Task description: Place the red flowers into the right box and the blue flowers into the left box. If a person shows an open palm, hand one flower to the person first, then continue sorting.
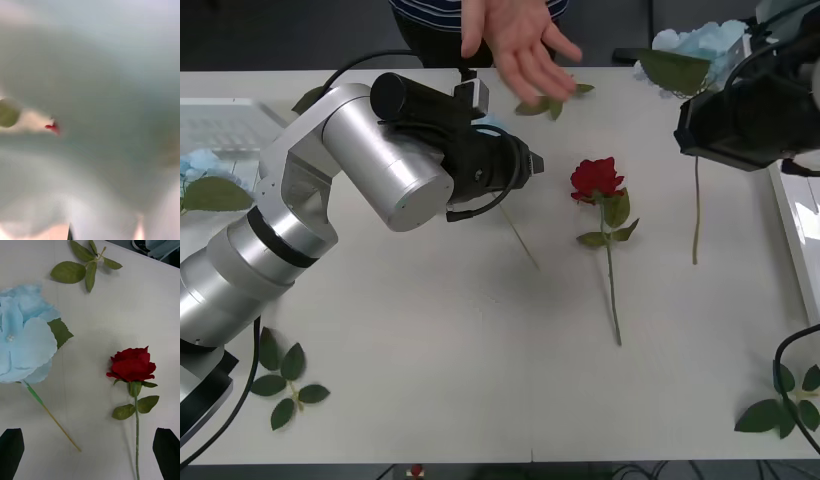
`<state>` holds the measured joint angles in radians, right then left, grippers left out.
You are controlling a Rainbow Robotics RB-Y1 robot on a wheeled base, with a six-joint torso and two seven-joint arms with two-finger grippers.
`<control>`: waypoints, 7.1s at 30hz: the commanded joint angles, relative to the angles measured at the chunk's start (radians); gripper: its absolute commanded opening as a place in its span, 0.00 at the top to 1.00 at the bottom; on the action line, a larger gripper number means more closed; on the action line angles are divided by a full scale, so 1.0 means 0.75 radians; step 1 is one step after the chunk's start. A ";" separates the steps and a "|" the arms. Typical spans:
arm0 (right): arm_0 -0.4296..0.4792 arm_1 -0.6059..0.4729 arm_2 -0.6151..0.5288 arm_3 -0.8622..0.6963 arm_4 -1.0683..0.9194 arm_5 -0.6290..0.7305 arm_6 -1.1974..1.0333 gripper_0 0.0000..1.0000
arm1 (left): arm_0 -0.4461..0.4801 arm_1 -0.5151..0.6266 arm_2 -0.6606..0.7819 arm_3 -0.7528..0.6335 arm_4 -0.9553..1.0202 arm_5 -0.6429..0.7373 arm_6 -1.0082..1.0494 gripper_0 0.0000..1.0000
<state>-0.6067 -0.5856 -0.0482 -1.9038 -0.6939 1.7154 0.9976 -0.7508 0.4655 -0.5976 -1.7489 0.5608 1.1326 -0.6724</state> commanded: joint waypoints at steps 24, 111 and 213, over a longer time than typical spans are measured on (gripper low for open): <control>-0.210 -0.058 0.214 -0.045 0.404 -1.328 0.073 1.00 | -0.040 -0.017 0.028 -0.037 0.007 0.003 -0.036 0.00; 0.128 -0.160 0.013 -0.364 -0.507 0.273 -0.070 0.00 | -0.040 -0.017 0.028 -0.037 0.007 0.003 -0.036 0.00; -0.032 -0.086 0.103 -0.047 -0.073 -0.970 0.355 1.00 | -0.040 -0.017 0.028 -0.037 0.007 0.003 -0.036 0.00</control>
<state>-0.6053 -0.6553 -0.0022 -1.9580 -0.7785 1.0756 1.2501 -0.7508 0.4654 -0.5968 -1.7492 0.5611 1.1327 -0.6724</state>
